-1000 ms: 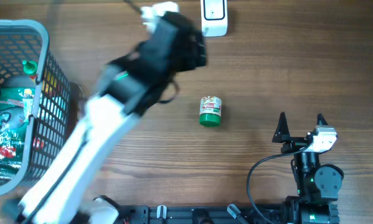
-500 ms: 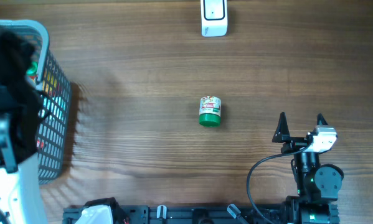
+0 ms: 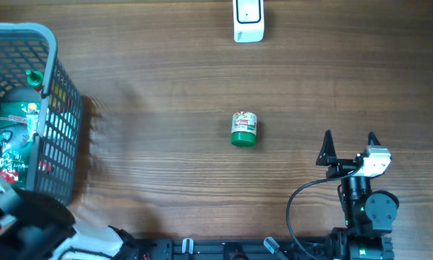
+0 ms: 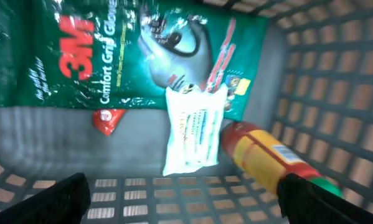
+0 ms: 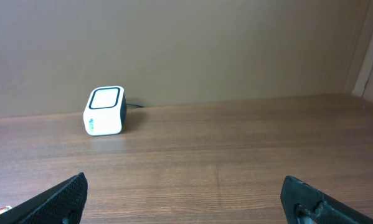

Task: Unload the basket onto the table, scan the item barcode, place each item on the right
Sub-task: 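Reach into the basket and grasp the light green wipes pack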

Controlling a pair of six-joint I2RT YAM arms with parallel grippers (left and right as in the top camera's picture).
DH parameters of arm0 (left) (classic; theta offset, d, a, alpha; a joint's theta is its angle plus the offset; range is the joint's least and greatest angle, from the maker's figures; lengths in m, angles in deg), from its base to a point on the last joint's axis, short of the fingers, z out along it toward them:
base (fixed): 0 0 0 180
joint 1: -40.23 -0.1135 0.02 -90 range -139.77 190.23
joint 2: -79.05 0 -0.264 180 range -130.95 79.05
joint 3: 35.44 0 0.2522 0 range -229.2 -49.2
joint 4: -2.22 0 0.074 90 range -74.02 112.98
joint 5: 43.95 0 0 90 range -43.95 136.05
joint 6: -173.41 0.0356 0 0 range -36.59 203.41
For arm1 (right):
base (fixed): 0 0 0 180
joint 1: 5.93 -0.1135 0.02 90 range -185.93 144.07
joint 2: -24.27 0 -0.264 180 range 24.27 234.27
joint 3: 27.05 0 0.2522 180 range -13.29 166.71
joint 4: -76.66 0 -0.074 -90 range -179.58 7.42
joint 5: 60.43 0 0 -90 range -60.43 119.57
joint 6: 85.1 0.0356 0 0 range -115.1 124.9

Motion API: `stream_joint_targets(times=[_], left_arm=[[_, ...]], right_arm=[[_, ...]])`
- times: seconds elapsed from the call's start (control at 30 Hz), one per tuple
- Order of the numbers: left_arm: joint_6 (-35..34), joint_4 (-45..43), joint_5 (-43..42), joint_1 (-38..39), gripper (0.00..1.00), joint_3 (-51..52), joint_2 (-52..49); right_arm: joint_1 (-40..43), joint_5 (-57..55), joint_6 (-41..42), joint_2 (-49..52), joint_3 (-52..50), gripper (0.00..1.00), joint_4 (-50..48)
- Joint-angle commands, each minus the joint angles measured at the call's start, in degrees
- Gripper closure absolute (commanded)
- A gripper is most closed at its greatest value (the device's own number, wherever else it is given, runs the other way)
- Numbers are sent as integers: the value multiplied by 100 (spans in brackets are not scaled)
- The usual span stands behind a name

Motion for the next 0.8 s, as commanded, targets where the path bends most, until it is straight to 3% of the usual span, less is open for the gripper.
stream_joint_targets(times=[0.0,0.1,0.2,0.47,0.63,0.73,0.77], left_arm=[[-48,63,-146,-4,0,63,-579],[-26,197,-166,76,0,63,-1169],[-28,166,-162,317,12,63,-1598],[-33,-138,632,949,14,63,-2070],[-37,-251,699,981,14,63,-2426],[-37,-356,699,981,23,66,-2597],[-35,-407,702,981,31,85,-2669]], right_arm=[[9,81,103,-22,-4,0,-15],[9,81,103,-22,-4,0,-15],[9,81,105,-22,-4,0,-15],[9,81,103,-22,-4,0,-15],[9,81,103,-22,-4,0,-15],[9,81,103,-22,-4,0,-15],[9,81,105,-22,-4,0,-15]])
